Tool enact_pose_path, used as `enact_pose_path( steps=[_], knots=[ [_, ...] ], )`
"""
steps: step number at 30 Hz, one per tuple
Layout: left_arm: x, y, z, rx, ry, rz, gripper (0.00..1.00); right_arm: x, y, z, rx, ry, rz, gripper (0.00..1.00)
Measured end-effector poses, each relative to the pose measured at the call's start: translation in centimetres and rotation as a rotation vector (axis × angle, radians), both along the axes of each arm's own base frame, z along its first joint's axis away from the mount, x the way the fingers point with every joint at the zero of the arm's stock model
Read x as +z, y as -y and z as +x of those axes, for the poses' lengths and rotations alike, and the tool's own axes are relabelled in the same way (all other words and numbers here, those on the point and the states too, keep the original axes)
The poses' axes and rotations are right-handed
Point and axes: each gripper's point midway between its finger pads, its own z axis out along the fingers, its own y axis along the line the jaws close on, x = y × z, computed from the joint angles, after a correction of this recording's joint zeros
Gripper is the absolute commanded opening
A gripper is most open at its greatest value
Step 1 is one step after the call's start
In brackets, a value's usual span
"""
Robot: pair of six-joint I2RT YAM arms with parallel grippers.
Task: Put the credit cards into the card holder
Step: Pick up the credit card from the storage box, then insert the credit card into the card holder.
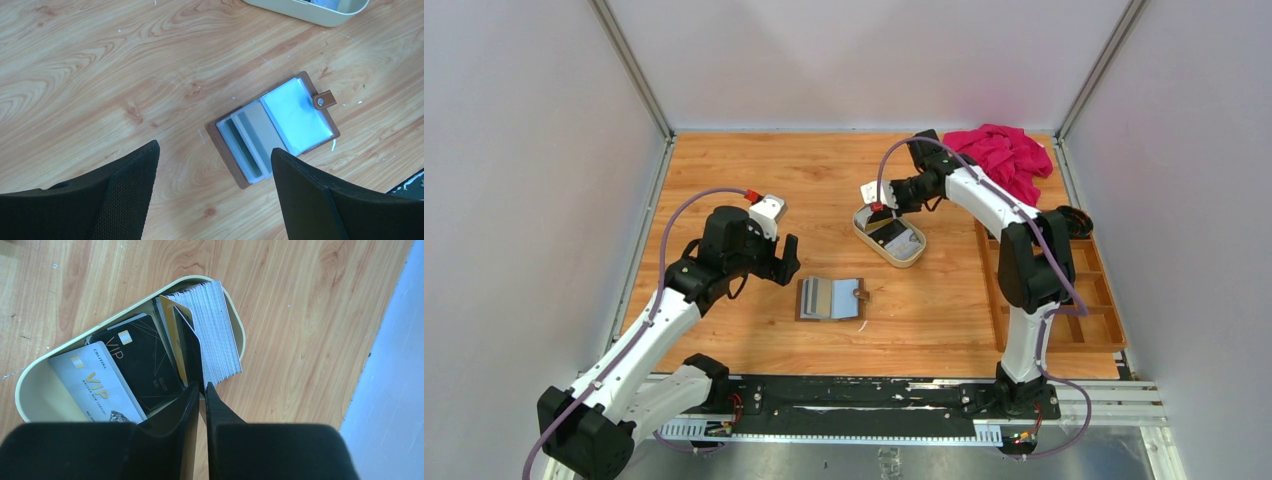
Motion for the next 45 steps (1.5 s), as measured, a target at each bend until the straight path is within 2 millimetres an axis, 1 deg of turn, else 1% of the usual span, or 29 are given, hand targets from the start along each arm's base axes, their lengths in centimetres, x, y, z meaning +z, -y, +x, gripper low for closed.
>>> enact_pose_path(
  steps=[7, 10, 18, 22, 26, 29, 32, 35, 38, 40, 42, 45],
  knots=[
    [-0.1, 0.0, 0.0, -0.002, -0.003, 0.000, 0.87, -0.2, 0.3, -0.7, 0.022, -0.021, 0.000, 0.04],
    [-0.1, 0.0, 0.0, -0.002, -0.004, 0.000, 0.87, -0.2, 0.7, -1.5, 0.030, -0.036, 0.000, 0.03],
    [-0.1, 0.1, 0.0, -0.003, -0.004, 0.000, 0.87, 1.7, 2.1, -2.6, 0.025, -0.022, 0.024, 0.00],
    [-0.1, 0.1, 0.0, -0.003, -0.004, 0.000, 0.87, 1.7, 2.3, -3.2, 0.023, -0.045, 0.036, 0.00],
    [-0.1, 0.1, 0.0, -0.005, -0.004, -0.002, 0.89, 1.9, 2.1, -4.7, -0.014, -0.130, 0.074, 0.00],
    [0.0, 0.3, -0.1, -0.012, -0.009, -0.011, 0.89, 3.1, 1.8, -6.1, -0.083, -0.221, 0.129, 0.00],
    [0.2, 0.8, -0.3, -0.012, -0.024, -0.051, 0.89, 4.8, 1.4, -7.9, -0.152, -0.325, 0.195, 0.00],
    [0.4, 2.0, -0.4, 0.004, -0.047, -0.147, 0.87, 5.5, 0.9, -10.6, -0.222, -0.496, 0.266, 0.00],
    [-0.9, 3.0, -0.9, 0.035, -0.114, -0.245, 0.85, 4.9, 0.3, -13.2, -0.286, -0.709, 0.312, 0.00],
    [-2.5, 3.2, -1.5, 0.069, -0.176, -0.287, 0.84, 4.1, 0.0, -14.9, -0.328, -0.856, 0.328, 0.00],
    [-4.2, 3.2, -2.1, 0.107, -0.229, -0.311, 0.79, 3.2, -0.3, -16.4, -0.381, -1.009, 0.343, 0.00],
    [-6.0, 3.0, -2.7, 0.153, -0.278, -0.328, 0.76, 1.7, -0.7, -17.5, -0.476, -1.173, 0.370, 0.00]
  ],
)
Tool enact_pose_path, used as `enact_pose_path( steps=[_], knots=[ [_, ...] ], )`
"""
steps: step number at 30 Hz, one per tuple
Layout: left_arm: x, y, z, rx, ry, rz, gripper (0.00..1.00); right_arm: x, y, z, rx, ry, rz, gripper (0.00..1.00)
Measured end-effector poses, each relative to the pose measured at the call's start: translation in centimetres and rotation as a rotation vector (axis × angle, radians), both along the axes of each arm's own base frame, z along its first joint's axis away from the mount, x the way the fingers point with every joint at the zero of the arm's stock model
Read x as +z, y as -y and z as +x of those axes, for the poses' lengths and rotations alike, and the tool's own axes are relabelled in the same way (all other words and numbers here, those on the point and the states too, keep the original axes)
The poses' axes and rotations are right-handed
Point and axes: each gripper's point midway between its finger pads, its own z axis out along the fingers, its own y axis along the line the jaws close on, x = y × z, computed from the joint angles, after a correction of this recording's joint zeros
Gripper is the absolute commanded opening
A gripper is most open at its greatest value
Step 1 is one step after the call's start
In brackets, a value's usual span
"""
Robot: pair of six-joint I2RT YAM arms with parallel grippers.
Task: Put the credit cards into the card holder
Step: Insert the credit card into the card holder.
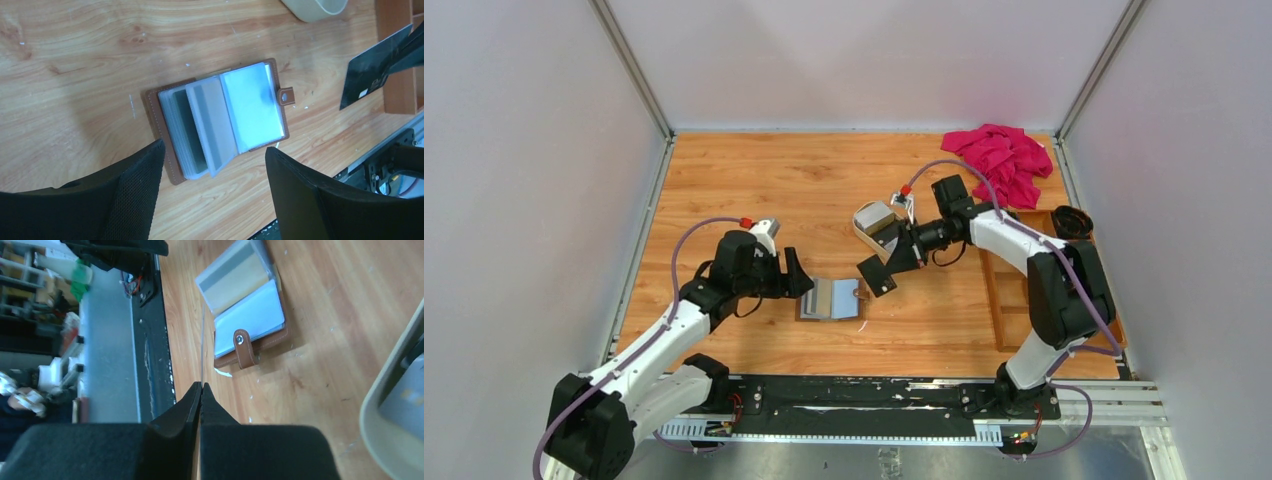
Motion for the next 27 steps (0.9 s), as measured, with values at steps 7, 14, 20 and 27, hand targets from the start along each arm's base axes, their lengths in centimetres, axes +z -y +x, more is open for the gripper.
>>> enact_pose_path(
  steps=[7, 14, 20, 27],
  knots=[
    [-2.1, 0.2, 0.4, 0.054, -0.043, -0.037, 0.66, -3.1, -1.0, -1.6, -0.174, -0.290, 0.004, 0.00],
    [-4.0, 0.6, 0.9, 0.083, -0.101, -0.044, 0.48, -3.4, -4.1, -2.6, -0.190, -0.407, -0.006, 0.00],
    [-6.4, 0.1, 0.6, 0.114, -0.162, -0.003, 0.38, -4.5, -5.5, -3.2, -0.229, -0.480, -0.055, 0.00],
    [-8.1, 0.5, 0.0, 0.112, -0.198, 0.026, 0.26, -6.1, -6.2, -3.0, -0.294, -0.509, -0.112, 0.00]
  ],
)
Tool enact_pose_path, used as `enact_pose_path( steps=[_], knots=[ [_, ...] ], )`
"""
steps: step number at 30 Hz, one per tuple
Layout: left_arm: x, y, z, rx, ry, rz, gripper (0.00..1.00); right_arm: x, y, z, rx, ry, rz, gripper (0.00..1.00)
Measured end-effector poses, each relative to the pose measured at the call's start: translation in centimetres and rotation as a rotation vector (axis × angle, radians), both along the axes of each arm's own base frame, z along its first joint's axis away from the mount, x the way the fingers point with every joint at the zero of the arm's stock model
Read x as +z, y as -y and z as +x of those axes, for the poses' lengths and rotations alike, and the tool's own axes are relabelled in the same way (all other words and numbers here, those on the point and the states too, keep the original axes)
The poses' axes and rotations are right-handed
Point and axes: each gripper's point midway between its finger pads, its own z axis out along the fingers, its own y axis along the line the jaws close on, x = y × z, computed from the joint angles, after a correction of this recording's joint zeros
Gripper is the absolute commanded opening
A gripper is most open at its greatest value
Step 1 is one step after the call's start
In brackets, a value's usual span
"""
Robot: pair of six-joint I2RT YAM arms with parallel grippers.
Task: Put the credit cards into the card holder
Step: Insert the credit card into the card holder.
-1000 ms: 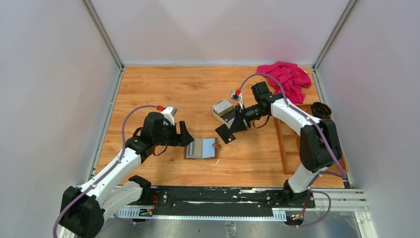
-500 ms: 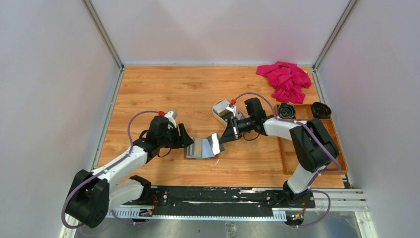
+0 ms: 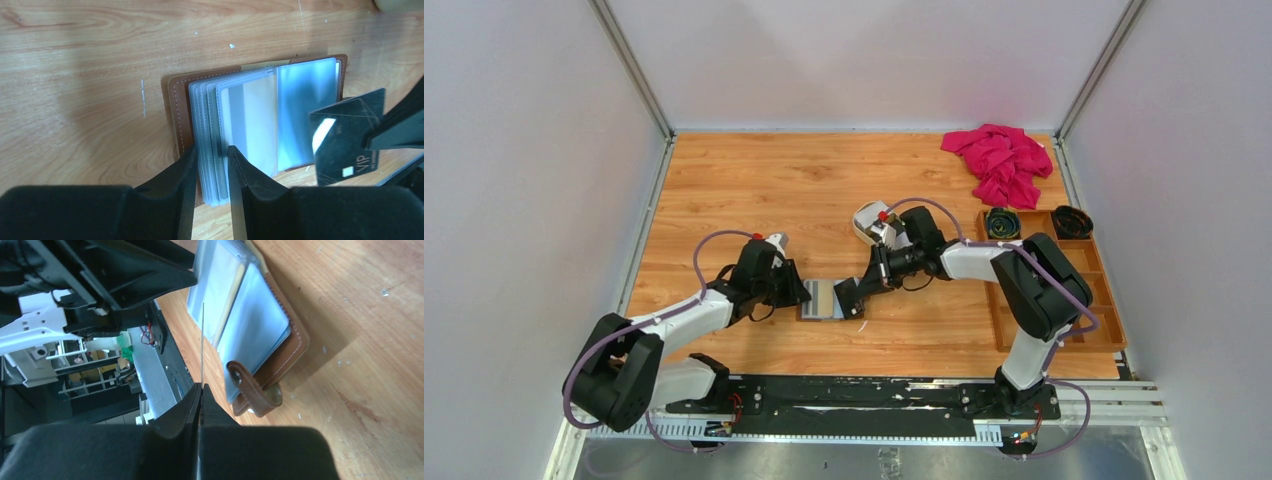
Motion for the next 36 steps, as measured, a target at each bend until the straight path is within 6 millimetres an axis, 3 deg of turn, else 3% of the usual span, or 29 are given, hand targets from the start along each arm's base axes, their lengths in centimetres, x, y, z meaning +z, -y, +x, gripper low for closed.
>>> enact_pose_path(
  steps=[8, 16, 28, 36],
  knots=[
    [0.1, 0.5, 0.5, 0.003, 0.017, -0.015, 0.17, -1.8, 0.1, 0.3, -0.057, -0.017, -0.088, 0.00],
    [0.2, 1.0, 0.5, -0.009, 0.031, -0.027, 0.16, -3.0, 0.2, 0.0, -0.075, -0.068, -0.128, 0.00],
    [0.2, 2.0, 0.1, -0.001, 0.049, -0.062, 0.15, -2.7, 0.2, -0.2, -0.092, -0.104, -0.134, 0.00],
    [0.2, 2.1, 0.0, 0.010, 0.050, -0.075, 0.15, -1.6, 1.3, -0.9, -0.125, -0.080, -0.118, 0.00]
  ],
)
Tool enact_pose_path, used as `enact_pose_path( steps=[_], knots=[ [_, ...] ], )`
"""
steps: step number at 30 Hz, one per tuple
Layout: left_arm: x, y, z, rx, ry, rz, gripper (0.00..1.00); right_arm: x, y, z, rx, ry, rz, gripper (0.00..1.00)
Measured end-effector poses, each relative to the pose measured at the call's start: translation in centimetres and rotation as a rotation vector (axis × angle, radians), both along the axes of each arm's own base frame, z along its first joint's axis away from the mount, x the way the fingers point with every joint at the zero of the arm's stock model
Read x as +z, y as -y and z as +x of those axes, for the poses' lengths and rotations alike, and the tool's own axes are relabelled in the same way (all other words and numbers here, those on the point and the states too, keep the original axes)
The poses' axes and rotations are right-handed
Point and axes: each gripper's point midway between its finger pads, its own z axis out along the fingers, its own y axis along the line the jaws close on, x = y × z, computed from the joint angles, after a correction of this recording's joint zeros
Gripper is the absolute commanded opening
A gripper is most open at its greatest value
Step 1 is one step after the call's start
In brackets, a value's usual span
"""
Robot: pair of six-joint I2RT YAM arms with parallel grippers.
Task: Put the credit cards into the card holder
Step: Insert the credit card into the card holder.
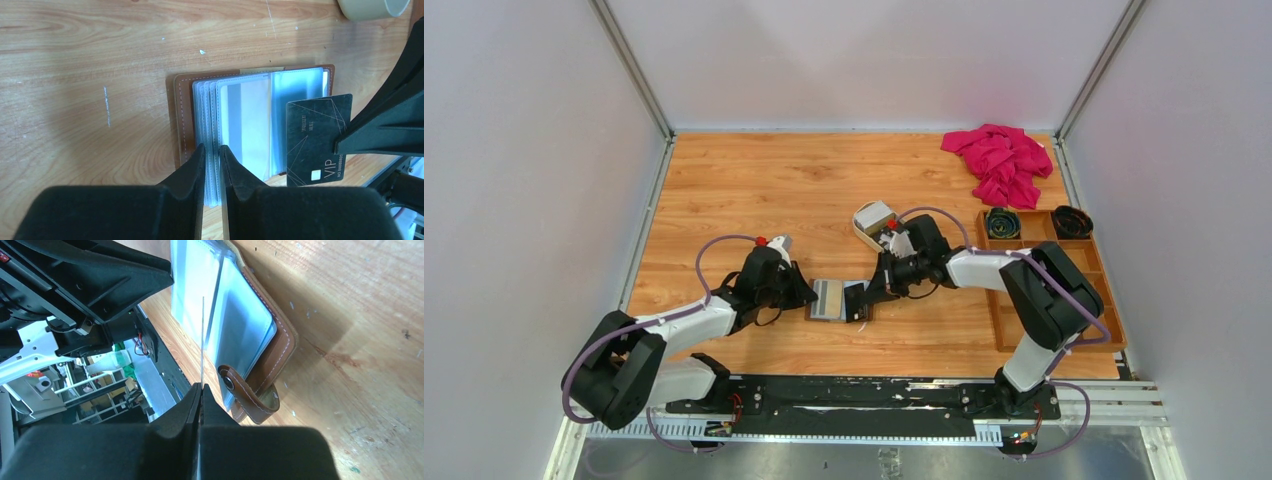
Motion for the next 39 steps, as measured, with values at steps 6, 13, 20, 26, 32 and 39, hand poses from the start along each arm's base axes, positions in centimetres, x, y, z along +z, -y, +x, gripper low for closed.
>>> enact_pose_path(
  steps=[6, 13, 20, 26, 32, 39],
  knots=[
    [0.0, 0.0, 0.0, 0.001, -0.001, 0.000, 0.15, 0.2, -0.3, 0.1, -0.005, -0.014, 0.020, 0.00],
    [0.0, 0.0, 0.0, 0.000, -0.001, -0.001, 0.15, -0.7, -0.5, 0.0, -0.010, -0.056, 0.018, 0.00],
    [0.0, 0.0, 0.0, 0.001, -0.002, -0.004, 0.15, -1.2, -0.5, 0.0, -0.012, -0.074, 0.009, 0.00],
    [0.0, 0.1, 0.0, -0.001, -0.001, -0.005, 0.15, -1.5, -0.5, -0.1, -0.009, -0.089, 0.009, 0.00],
    [0.0, 0.1, -0.1, 0.000, 0.003, -0.008, 0.15, -1.1, -0.5, -0.1, -0.004, -0.079, 0.021, 0.00],
    [0.0, 0.1, -0.1, -0.001, 0.007, -0.011, 0.15, -0.1, -0.7, 0.0, -0.003, -0.052, 0.038, 0.00]
  ],
)
